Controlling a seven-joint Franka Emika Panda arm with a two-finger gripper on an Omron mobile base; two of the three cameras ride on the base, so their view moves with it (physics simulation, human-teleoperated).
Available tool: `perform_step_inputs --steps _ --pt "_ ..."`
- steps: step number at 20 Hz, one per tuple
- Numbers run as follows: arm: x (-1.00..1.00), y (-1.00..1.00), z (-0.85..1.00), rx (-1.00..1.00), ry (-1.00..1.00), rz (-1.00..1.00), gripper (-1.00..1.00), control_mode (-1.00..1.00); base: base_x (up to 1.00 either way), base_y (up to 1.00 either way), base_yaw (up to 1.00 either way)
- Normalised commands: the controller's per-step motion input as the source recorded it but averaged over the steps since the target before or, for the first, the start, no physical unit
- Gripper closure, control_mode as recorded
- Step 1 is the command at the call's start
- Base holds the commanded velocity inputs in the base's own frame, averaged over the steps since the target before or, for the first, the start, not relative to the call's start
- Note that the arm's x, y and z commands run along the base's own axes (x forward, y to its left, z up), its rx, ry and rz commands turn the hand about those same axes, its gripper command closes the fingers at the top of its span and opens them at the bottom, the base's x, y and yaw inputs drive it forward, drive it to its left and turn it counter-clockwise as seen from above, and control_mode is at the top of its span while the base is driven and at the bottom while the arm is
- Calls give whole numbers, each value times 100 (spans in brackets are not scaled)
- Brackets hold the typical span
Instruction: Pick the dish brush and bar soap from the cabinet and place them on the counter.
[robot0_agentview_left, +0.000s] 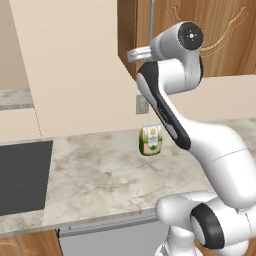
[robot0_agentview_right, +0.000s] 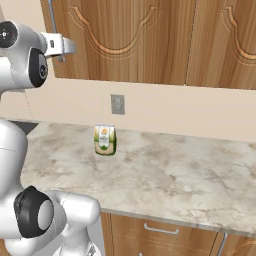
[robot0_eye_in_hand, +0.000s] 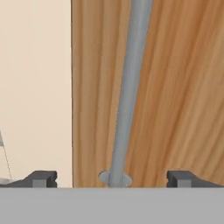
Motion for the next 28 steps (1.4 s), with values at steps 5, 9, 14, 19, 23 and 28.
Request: perform_step_inputs --steps 5,9,14,19,23,28 --pt "42 0 -7 0 0 0 -100 -100 0 0 0" --pt "36 -1 -12 -3 0 0 -100 -100 0 0 0" --pt "38 -9 -8 -1 0 0 -100 -100 0 0 0" --pt "24 13 -2 0 0 0 100 -100 0 0 0" --pt "3 1 -3 0 2 0 100 -100 0 0 0" --pt "-20 11 -4 0 2 -1 100 -100 0 0 0"
